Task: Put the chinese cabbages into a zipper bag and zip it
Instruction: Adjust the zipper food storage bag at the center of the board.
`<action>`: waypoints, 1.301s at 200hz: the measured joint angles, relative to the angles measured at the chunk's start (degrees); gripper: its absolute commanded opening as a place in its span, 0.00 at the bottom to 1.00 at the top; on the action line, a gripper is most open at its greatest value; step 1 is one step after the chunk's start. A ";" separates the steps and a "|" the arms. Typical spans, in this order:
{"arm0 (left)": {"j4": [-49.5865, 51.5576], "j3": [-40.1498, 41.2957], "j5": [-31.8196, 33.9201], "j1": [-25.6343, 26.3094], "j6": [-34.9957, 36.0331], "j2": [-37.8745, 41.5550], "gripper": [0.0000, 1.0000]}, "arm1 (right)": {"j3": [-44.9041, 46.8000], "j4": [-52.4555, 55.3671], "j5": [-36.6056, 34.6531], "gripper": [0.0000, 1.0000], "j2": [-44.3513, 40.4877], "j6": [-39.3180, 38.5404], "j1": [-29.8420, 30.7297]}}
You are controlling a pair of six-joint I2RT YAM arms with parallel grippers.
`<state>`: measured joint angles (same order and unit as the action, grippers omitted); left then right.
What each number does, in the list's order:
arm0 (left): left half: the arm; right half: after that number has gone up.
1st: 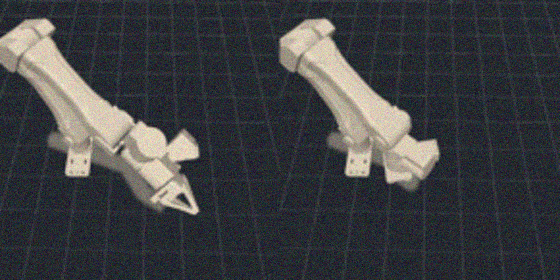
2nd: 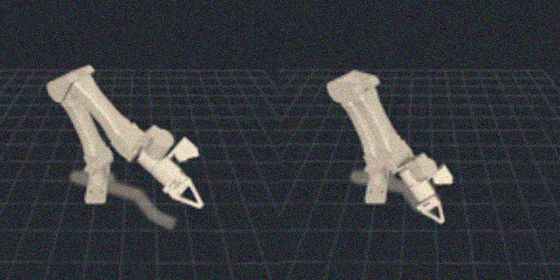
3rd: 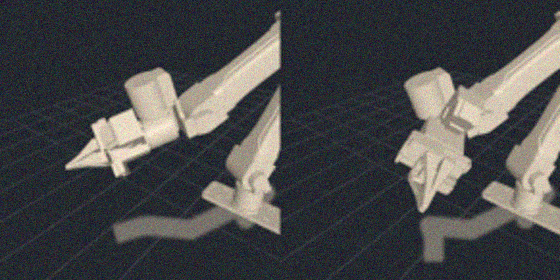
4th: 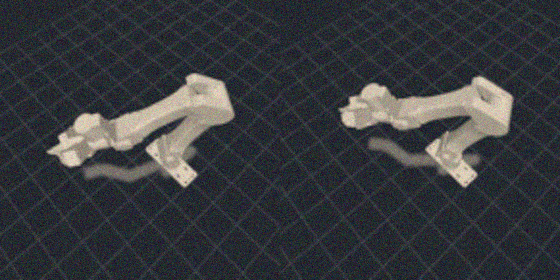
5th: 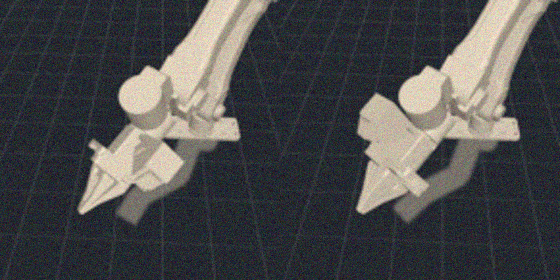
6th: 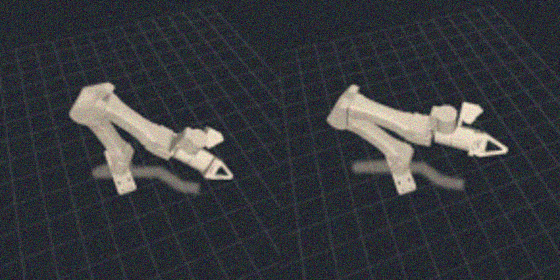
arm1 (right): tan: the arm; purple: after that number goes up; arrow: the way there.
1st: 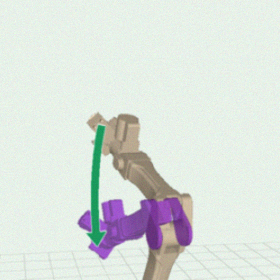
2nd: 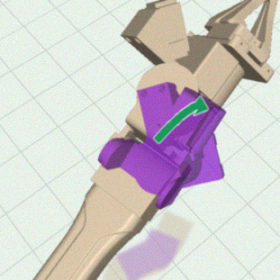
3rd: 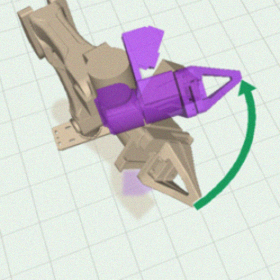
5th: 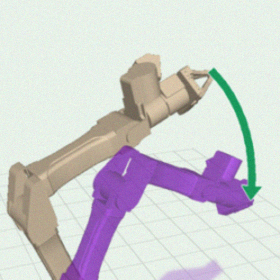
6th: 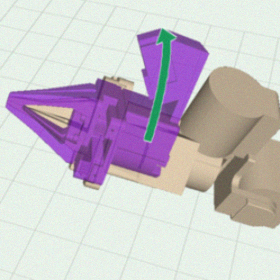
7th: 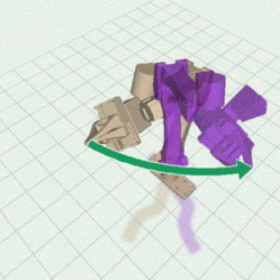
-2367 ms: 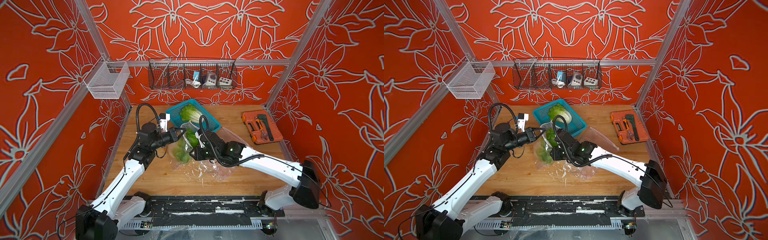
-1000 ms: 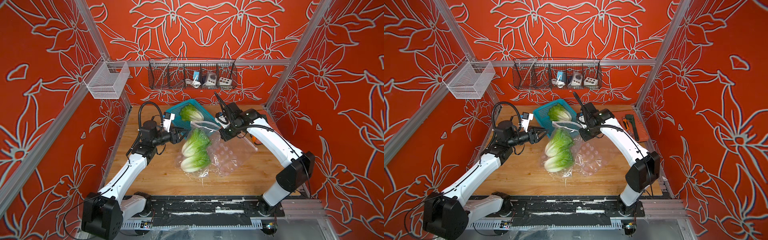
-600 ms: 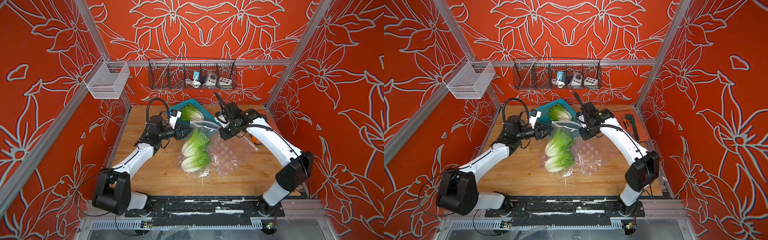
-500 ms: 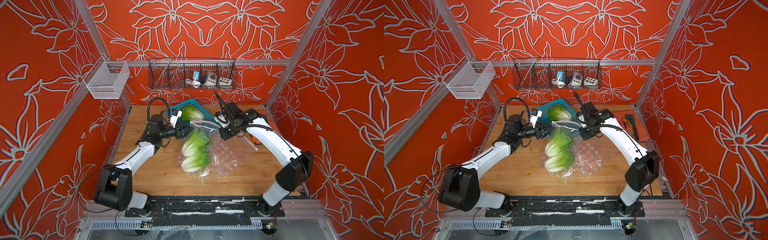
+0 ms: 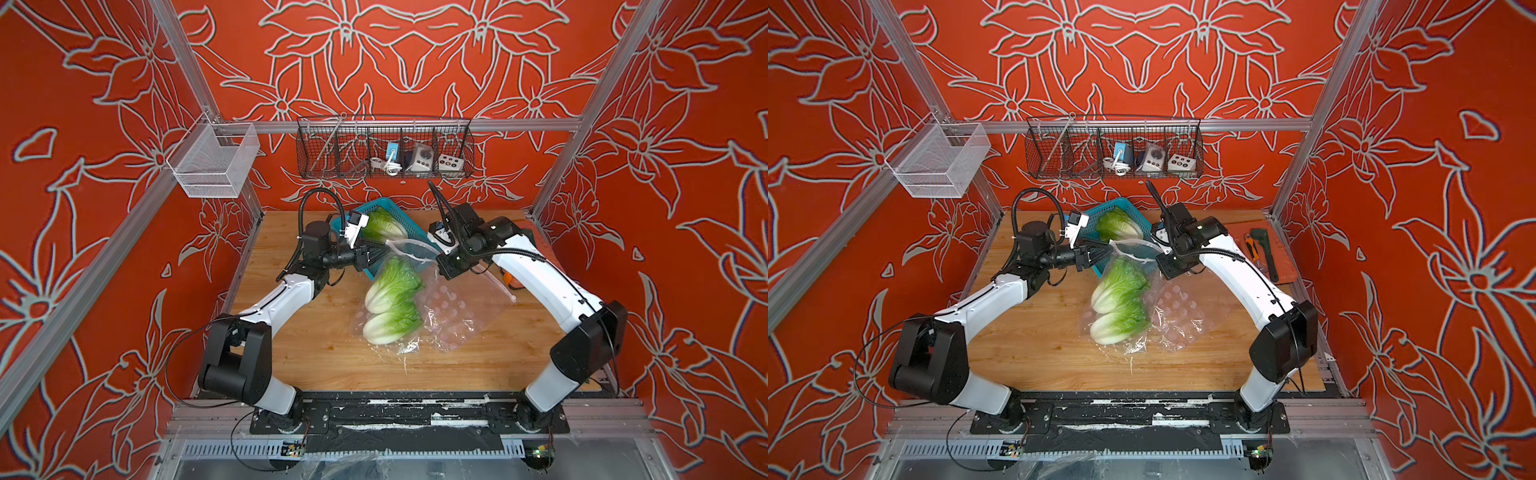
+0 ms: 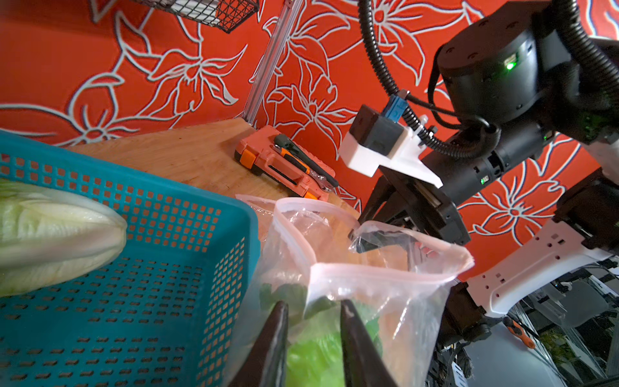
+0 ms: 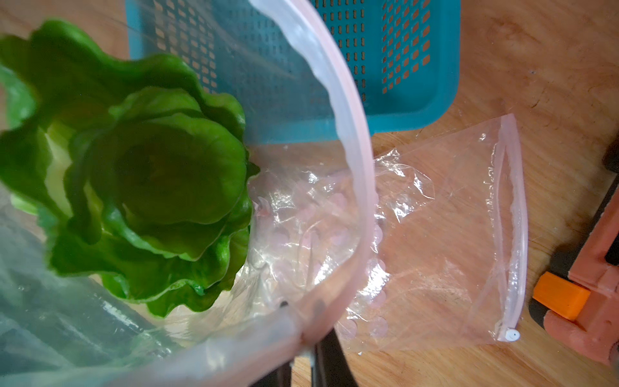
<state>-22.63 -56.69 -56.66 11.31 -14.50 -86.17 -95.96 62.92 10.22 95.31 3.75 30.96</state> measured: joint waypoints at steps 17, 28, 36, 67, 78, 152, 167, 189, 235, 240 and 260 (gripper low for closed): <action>0.42 -1.22 0.00 0.02 0.20 -0.92 0.30 | 0.00 -0.09 0.37 0.00 0.00 0.00 -0.11; 0.46 -1.99 -0.07 0.02 0.15 -1.75 0.27 | 0.00 -0.17 0.44 0.00 0.00 0.00 -0.26; 0.55 -2.47 -0.17 0.04 0.17 -2.34 0.21 | 0.00 -0.24 0.55 0.00 0.00 0.00 -0.35; 2.71 -2.84 -0.35 0.39 0.61 -2.54 0.00 | 0.00 -0.37 1.64 0.00 -0.11 0.00 -0.59; 4.83 -2.86 -0.02 0.28 0.85 -1.49 0.00 | 0.02 -0.37 2.38 0.00 -0.44 0.00 -0.66; 13.42 0.83 3.54 -11.37 -5.44 26.99 0.00 | 9.31 -12.74 19.23 0.00 -20.68 0.17 -0.61; 16.20 0.28 4.37 -11.26 -4.79 30.12 0.00 | 8.59 -12.92 20.28 0.00 -21.62 -0.35 -0.59; 22.25 -0.92 7.91 -11.26 -3.08 32.11 0.00 | 7.28 -13.09 20.92 0.00 -20.39 -1.07 -0.59; 26.73 2.78 15.02 -10.86 0.00 32.33 0.00 | 7.56 -13.60 17.49 0.00 -17.09 -6.05 -0.11; 26.40 4.11 15.45 -10.86 -0.09 32.22 0.00 | 8.20 -14.03 17.29 0.00 -17.03 -6.40 -0.11; 25.18 8.31 16.33 -10.84 -0.96 30.84 0.00 | 10.51 -15.76 18.25 0.00 -16.94 -7.30 -0.13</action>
<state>2.55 -48.38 -40.34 0.47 -15.46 -55.33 -85.45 47.16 28.47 78.37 -3.55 30.83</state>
